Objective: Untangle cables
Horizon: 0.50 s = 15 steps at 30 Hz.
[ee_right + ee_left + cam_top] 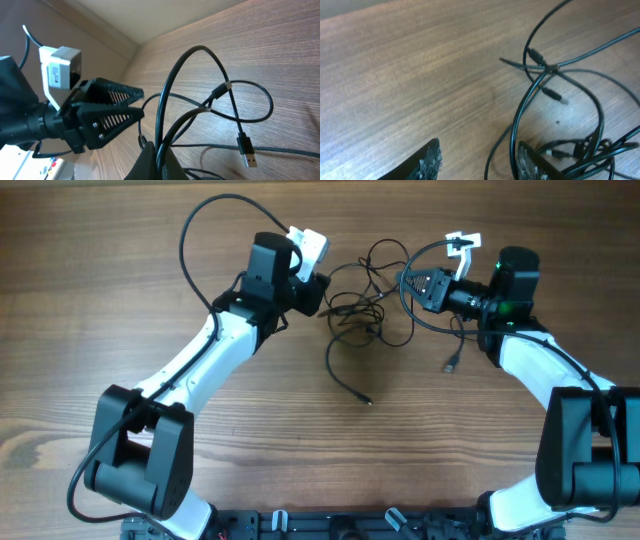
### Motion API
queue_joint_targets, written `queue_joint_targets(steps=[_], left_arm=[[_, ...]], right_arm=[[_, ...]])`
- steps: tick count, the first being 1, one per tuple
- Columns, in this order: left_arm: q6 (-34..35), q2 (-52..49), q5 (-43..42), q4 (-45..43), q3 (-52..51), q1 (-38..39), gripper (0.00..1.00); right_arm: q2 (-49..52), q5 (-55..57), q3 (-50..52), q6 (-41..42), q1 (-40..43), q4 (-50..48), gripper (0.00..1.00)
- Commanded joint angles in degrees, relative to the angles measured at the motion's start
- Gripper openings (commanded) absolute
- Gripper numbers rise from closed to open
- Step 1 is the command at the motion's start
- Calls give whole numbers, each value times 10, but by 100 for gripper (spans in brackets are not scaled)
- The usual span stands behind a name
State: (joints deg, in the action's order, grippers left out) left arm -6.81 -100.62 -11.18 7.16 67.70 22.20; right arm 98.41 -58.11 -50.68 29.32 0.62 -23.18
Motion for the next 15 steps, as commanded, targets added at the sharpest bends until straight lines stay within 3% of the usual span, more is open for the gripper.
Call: queue_joint_targets(steps=[1, 11, 13, 14, 15], left_arm=[[-5, -10, -63, 25, 9, -1, 51], [-5, -39, -118, 26, 9, 25, 51], [-5, -40, -117, 23, 9, 35, 43], [-5, -40, -113, 20, 9, 39, 27], [-4, -40, -102, 17, 9, 41, 4]], right_arm=[[6, -16, 1, -10, -1, -1, 5], [6, -16, 1, -13, -1, -1, 5], [6, -16, 1, -13, -1, -1, 4], [6, -16, 1, -13, -1, -1, 5], [6, -16, 1, -13, -1, -1, 5]])
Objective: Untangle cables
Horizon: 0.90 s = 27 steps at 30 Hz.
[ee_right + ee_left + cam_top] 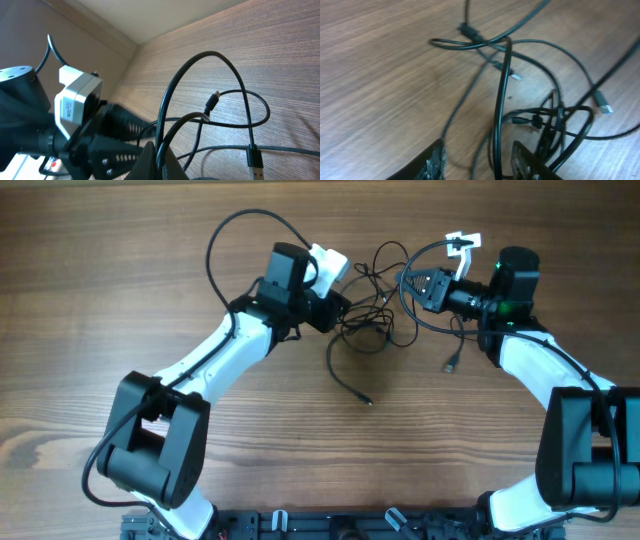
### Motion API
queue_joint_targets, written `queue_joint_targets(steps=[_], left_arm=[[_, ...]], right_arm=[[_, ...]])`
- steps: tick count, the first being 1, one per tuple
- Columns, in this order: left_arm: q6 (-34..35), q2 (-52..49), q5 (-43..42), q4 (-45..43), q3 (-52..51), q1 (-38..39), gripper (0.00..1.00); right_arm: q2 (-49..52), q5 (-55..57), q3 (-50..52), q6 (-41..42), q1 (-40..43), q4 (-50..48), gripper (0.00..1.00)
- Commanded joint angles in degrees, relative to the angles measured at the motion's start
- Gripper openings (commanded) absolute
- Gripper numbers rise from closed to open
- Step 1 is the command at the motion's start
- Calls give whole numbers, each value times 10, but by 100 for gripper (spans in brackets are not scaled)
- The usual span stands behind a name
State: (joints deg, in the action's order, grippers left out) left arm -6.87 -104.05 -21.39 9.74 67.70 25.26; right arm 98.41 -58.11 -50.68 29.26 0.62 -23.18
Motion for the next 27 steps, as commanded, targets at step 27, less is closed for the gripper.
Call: queue_joint_targets(steps=[27], left_arm=[[2, 175, 161, 56, 9, -201, 4]], right_arm=[[-2, 484, -91, -128, 0, 443, 5]])
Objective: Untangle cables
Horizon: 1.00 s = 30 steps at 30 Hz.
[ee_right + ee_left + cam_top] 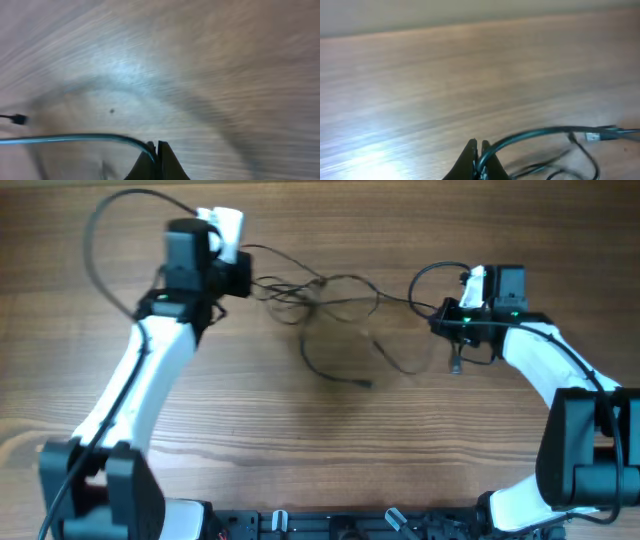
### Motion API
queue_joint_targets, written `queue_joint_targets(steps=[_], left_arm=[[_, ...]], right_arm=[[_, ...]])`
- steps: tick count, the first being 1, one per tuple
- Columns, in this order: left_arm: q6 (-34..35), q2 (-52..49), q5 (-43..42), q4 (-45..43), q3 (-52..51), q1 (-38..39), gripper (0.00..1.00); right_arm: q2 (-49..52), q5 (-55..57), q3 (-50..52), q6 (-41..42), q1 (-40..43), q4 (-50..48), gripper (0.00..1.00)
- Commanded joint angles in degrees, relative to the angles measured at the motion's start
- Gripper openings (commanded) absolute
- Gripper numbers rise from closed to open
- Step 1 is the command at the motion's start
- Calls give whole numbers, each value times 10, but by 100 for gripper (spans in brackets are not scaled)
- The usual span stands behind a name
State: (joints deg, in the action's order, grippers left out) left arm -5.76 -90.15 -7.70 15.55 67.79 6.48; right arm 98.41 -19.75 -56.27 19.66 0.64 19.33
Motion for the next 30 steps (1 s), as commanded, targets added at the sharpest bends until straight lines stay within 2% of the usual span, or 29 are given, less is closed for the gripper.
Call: queue_joint_targets(steps=[1, 7, 8, 10, 13, 16, 21, 26, 30], left_arm=[[-9, 40, 24, -2, 9, -15, 4], [-11, 55, 24, -2, 9, -15, 4], [-11, 57, 24, -2, 9, -15, 4], [-11, 61, 20, -2, 9, -15, 4], [-11, 68, 8, -2, 9, -14, 4], [-11, 77, -22, -2, 9, -14, 4], [2, 92, -82, 8, 9, 1, 4], [2, 93, -88, -6, 9, 62, 4], [20, 95, -87, -64, 16, 118, 4]], right_arm=[[-4, 108, -38, -31, 0, 23, 5], [-10, 146, -43, -31, 5, 43, 4], [-10, 147, -43, -34, 9, 47, 7], [-10, 148, -43, -40, 14, 52, 25], [-10, 146, -43, -46, 15, 56, 39], [-10, 135, -43, -48, 15, 58, 39], [-10, 16, -43, -88, 15, 51, 45], [-10, -64, -43, -90, 15, 35, 47], [-10, -95, -43, -90, 15, 28, 48]])
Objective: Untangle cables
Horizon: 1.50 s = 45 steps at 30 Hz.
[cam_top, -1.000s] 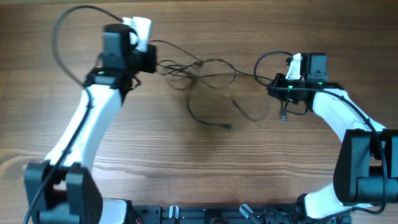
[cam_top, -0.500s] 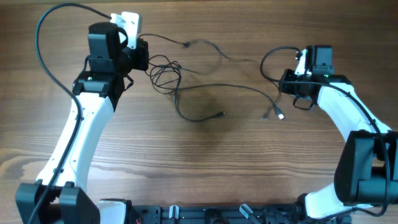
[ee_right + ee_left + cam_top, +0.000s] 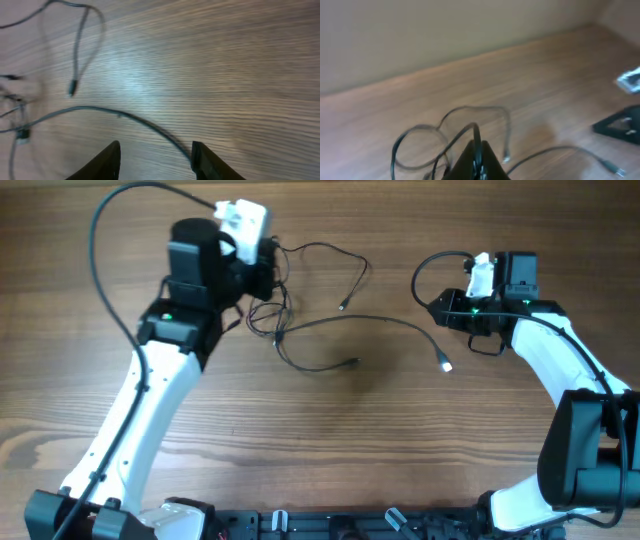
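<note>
Several thin black cables lie on the wooden table. My left gripper [image 3: 268,284] is shut on a strand of the small knot of cables [image 3: 266,316], and that strand rises between its jaws [image 3: 477,150]. A long cable [image 3: 380,323] runs right from the knot to a plug [image 3: 444,364]. A thinner cable [image 3: 355,272] loops behind it. My right gripper [image 3: 440,315] stands open with nothing in it. The long cable [image 3: 125,115] curves across the table ahead of it and ends near the right finger [image 3: 202,160].
The right arm's own black lead [image 3: 425,270] arcs above its wrist, and the left arm's lead [image 3: 110,220] arcs at the back left. A short cable end [image 3: 352,362] lies mid-table. Bare wood [image 3: 400,440] fills the front half.
My right gripper has opened and let go of its cable, which now lies slack on the table. The left gripper, still shut, sits a little further right, and the cables have spread out.
At first my right gripper was shut on a cable loop while the left stood open beside the tangle, then over it. Later the left was shut on a strand at the far left, with cables stretched between both grippers. Now only the left holds on.
</note>
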### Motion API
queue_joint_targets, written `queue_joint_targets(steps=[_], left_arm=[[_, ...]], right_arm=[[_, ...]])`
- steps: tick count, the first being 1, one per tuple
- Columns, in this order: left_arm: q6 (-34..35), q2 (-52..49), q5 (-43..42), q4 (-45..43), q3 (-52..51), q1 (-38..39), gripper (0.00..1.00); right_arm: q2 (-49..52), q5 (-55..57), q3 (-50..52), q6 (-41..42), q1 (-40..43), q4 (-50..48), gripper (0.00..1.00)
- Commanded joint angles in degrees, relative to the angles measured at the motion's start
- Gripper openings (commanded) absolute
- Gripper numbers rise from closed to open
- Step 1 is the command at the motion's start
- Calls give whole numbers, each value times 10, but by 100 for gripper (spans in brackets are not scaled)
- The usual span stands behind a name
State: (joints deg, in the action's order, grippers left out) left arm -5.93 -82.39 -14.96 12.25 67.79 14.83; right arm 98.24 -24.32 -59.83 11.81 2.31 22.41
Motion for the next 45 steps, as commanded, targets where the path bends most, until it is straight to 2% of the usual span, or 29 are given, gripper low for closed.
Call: queue_joint_targets(steps=[1, 7, 10, 12, 17, 21, 26, 31, 36, 45], left_arm=[[29, 17, -15, -38, 24, 41, 4], [34, 22, 4, -34, 118, 49, 4], [31, 30, 40, -31, 168, 49, 4], [9, 31, 46, -6, 205, 49, 4], [1, 31, 133, 122, 342, 49, 4], [6, 22, 183, 269, 419, 43, 5], [51, -19, 189, 429, 537, 19, 4], [66, -63, 189, 494, 636, 14, 4], [97, -74, 179, 517, 650, 14, 4], [127, -112, 179, 649, 650, 14, 4]], right_arm=[[-9, -49, -7, -12, -2, -1, 48], [-9, -39, -7, -4, -2, -1, 48], [-9, -24, -7, -3, -2, -1, 48], [-9, -25, -7, -3, -2, -1, 48], [-9, -25, -7, -2, -2, 0, 48], [-9, -26, -7, 4, -2, 0, 48], [-9, -27, -7, 9, -2, 2, 48], [-9, -27, -7, 19, -2, 2, 48], [-9, -27, -7, 17, -2, 10, 48], [-9, -37, -7, 16, -5, 11, 48]])
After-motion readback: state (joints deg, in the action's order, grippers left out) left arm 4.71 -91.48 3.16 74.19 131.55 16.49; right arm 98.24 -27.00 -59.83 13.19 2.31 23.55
